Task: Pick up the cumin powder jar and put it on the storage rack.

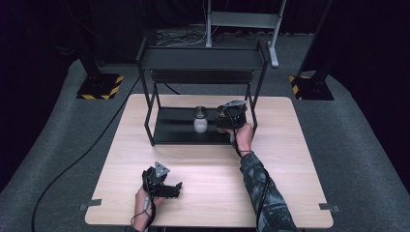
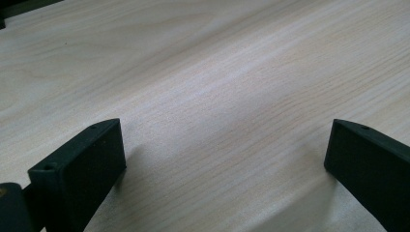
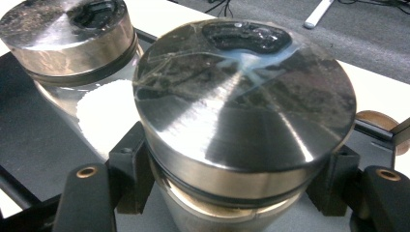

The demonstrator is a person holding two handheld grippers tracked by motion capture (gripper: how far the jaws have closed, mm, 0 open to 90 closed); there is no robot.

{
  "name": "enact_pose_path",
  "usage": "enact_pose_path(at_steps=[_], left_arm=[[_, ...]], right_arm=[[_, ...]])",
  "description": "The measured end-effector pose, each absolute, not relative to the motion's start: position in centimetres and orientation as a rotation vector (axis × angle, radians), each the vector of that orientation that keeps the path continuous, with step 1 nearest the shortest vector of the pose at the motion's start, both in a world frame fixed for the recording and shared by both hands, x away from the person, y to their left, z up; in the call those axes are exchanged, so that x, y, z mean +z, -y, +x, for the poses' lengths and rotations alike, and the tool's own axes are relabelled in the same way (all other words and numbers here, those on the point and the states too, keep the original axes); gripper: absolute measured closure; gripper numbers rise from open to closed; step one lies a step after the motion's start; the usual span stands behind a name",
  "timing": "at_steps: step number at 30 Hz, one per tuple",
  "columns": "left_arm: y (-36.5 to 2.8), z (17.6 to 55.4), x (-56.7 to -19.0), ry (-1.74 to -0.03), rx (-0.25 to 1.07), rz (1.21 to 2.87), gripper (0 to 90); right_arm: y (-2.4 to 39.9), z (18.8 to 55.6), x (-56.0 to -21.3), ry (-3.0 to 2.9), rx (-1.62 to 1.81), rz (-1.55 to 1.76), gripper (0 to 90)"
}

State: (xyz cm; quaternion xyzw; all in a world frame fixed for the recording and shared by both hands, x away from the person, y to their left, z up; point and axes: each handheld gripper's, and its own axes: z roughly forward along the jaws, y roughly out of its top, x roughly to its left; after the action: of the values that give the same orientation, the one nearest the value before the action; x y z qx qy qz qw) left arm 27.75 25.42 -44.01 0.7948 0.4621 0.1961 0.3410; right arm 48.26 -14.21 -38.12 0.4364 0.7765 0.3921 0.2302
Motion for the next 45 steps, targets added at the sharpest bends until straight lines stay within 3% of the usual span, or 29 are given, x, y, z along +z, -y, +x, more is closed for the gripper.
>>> enact_pose_path(at_steps=[45], left_arm=[[-25.4, 27.8, -44.0, -1.202, 0.509, 2.068, 0.3]], right_arm=[[13.4, 48.3, -40.3, -2.118, 1.143, 1.124, 30.6]])
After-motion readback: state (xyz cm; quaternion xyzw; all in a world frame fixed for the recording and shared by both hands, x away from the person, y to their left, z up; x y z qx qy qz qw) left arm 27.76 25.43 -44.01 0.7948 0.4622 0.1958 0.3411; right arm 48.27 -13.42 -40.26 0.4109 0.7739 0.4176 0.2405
